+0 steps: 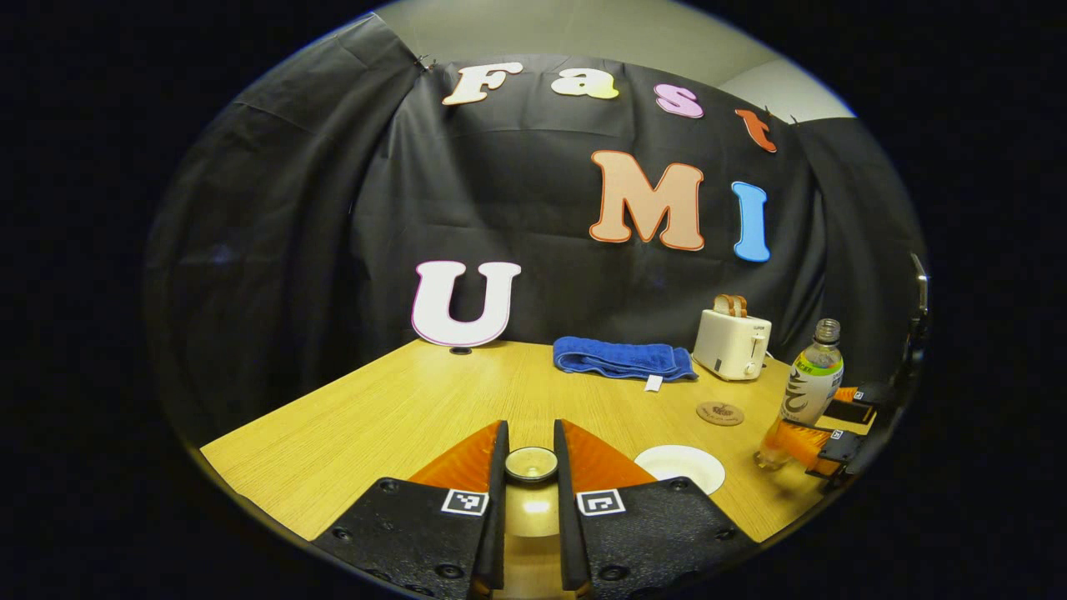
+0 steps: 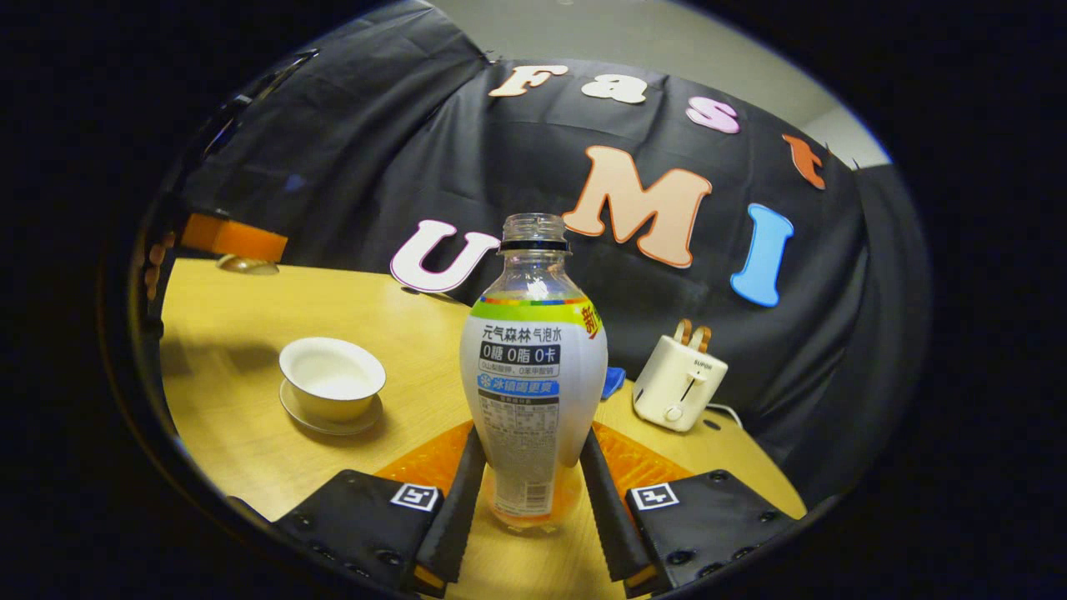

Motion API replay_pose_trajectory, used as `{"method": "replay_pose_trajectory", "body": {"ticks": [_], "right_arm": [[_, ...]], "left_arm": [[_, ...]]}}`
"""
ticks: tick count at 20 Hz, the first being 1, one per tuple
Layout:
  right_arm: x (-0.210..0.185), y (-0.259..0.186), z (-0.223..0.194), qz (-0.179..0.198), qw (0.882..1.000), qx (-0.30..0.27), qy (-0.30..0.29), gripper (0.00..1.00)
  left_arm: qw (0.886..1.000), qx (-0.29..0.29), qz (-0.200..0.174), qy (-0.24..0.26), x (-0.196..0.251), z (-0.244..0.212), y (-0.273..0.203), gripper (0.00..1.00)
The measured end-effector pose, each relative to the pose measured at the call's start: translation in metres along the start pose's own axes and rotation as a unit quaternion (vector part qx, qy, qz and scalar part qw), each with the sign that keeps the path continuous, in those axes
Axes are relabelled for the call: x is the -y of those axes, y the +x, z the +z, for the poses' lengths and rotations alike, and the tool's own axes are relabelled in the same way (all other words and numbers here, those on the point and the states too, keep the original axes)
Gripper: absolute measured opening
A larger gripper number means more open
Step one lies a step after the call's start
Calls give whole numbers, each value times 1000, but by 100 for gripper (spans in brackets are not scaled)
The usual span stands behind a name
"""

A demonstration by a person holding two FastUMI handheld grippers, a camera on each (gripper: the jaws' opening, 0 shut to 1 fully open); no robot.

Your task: Open the teacup lid with one hand, grasp the water bottle and pour water into the teacup with the other hand; after pouring, place the water bottle on the coaster and then close the teacup lid.

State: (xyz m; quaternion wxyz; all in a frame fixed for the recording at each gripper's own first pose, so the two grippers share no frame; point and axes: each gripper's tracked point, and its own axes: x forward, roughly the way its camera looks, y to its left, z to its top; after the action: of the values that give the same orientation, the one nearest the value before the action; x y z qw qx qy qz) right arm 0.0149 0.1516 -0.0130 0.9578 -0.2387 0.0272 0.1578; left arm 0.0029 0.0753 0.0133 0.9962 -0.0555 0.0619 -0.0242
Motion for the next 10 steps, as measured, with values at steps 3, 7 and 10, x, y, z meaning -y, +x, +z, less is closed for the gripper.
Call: {"method": "replay_pose_trajectory", "body": {"ticks": [3,7,10], "right_arm": [[2,4,4,-2,997,15,-82,70],[-10,12,1,1,986,20,-164,67],[-15,13,-4,0,973,20,-228,67]], "left_arm": [[1000,5,6,6,-5,5,-2,24],[1000,7,8,15,-9,8,-5,24],[1000,10,9,21,-13,11,-7,24]]}}
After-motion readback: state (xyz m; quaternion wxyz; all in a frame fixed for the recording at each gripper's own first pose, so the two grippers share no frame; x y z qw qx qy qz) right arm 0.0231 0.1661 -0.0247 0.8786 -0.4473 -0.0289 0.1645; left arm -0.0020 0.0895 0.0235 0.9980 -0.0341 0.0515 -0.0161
